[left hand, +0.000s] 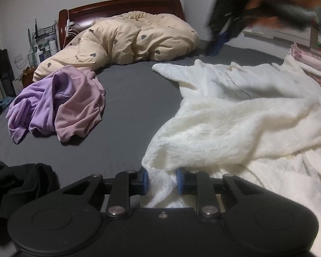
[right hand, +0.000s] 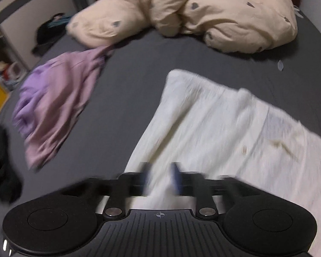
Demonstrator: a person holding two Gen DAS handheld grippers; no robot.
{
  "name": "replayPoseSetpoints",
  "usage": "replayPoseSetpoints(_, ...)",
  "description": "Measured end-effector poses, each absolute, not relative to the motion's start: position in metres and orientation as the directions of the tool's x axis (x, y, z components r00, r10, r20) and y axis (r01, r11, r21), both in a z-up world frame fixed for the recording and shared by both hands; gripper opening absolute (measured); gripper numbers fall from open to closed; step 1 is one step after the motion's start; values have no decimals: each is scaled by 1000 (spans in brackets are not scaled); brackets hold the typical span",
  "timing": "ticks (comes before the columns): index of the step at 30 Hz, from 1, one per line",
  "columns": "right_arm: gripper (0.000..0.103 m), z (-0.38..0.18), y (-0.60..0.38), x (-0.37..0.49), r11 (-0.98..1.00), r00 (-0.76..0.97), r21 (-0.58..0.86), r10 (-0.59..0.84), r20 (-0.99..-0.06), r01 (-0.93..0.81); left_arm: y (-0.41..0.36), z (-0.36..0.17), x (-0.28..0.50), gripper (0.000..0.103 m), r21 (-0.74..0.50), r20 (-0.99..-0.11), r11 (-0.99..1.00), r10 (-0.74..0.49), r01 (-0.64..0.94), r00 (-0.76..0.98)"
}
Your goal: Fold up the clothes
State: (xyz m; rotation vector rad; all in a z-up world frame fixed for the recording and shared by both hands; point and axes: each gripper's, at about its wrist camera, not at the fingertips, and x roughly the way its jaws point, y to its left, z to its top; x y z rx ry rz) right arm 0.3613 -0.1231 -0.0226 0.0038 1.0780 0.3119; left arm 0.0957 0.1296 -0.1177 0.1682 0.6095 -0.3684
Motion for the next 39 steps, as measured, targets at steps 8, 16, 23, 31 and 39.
replayPoseSetpoints(8,87,-51,-69,441,973,509,-4,117,-853,-232,136,-117,98,12,-24,-575,931,-311,364,757)
replayPoseSetpoints(16,42,-91,-4,497,932,512,-262,-101,-853,-252,140,-118,95,12,-40,-561,942,-298,334,772)
replayPoseSetpoints(23,0,-110,-12,515,932,540,-302,-152,-828,-201,150,-118,95,7,-77,-576,963,-255,260,777)
replayPoseSetpoints(31,0,-88,-30,539,988,597,-125,-45,-801,-94,170,-109,84,5,-122,-606,979,-202,161,769)
replayPoseSetpoints(39,0,-89,-40,553,1000,671,14,18,-741,-12,177,-104,74,4,-77,-620,991,-133,109,773)
